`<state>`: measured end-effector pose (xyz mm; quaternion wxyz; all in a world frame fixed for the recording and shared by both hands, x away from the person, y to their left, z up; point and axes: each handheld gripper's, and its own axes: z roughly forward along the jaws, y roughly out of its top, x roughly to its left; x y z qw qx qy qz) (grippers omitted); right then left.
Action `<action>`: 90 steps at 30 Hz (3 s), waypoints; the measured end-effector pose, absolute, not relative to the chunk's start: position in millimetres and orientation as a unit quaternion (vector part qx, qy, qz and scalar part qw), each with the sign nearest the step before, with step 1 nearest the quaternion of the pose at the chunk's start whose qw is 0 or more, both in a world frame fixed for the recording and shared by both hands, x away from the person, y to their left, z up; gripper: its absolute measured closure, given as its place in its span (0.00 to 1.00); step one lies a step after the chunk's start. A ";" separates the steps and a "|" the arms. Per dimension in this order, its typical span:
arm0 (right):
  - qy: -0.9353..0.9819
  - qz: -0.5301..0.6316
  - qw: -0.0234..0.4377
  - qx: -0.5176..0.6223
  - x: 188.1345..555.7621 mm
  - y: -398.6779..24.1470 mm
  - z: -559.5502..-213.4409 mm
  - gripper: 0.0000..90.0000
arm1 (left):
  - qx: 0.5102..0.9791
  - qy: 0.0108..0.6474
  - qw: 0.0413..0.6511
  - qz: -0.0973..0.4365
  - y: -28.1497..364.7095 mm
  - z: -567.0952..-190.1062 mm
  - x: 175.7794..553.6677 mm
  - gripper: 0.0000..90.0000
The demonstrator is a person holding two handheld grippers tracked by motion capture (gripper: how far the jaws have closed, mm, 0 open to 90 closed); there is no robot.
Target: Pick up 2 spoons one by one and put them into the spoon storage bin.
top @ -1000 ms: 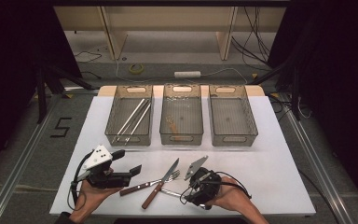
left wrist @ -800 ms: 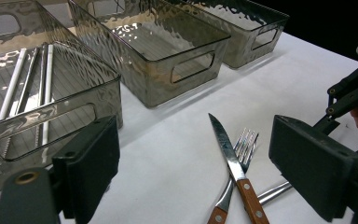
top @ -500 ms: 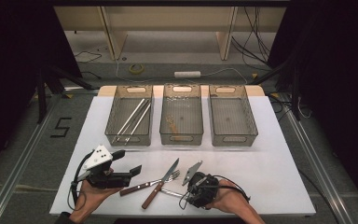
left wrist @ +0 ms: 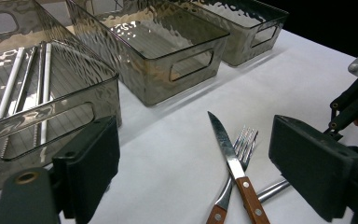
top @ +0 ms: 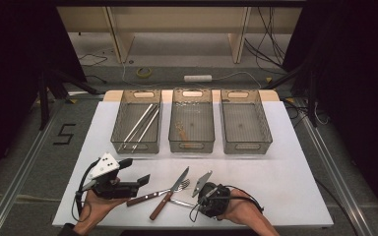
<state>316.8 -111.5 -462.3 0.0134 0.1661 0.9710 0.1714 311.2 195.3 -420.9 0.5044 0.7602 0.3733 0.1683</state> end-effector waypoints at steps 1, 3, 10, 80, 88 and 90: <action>0.971 0.170 0.013 0.166 316.5 -111.2 -462.2 0.90 | 0.760 0.373 0.504 0.168 195.3 -421.0 311.2 0.18; 0.972 0.168 0.013 0.163 316.2 -111.1 -462.3 0.92 | 0.760 0.373 0.504 0.168 195.3 -420.9 311.2 0.18; 0.974 0.163 0.010 0.156 315.5 -110.9 -462.0 0.96 | 0.760 0.373 0.504 0.169 195.9 -420.9 311.3 0.18; 0.897 0.320 0.124 0.280 432.4 -134.0 -365.3 0.96 | 0.756 0.377 0.509 0.168 197.1 -420.5 311.4 0.18; 0.886 0.325 0.140 0.301 452.4 -128.6 -356.5 0.96 | 0.755 0.377 0.510 0.168 197.4 -420.5 311.3 0.18; 0.883 0.325 0.141 0.308 458.1 -128.0 -355.8 0.96 | 0.754 0.377 0.510 0.168 197.5 -420.4 311.4 0.18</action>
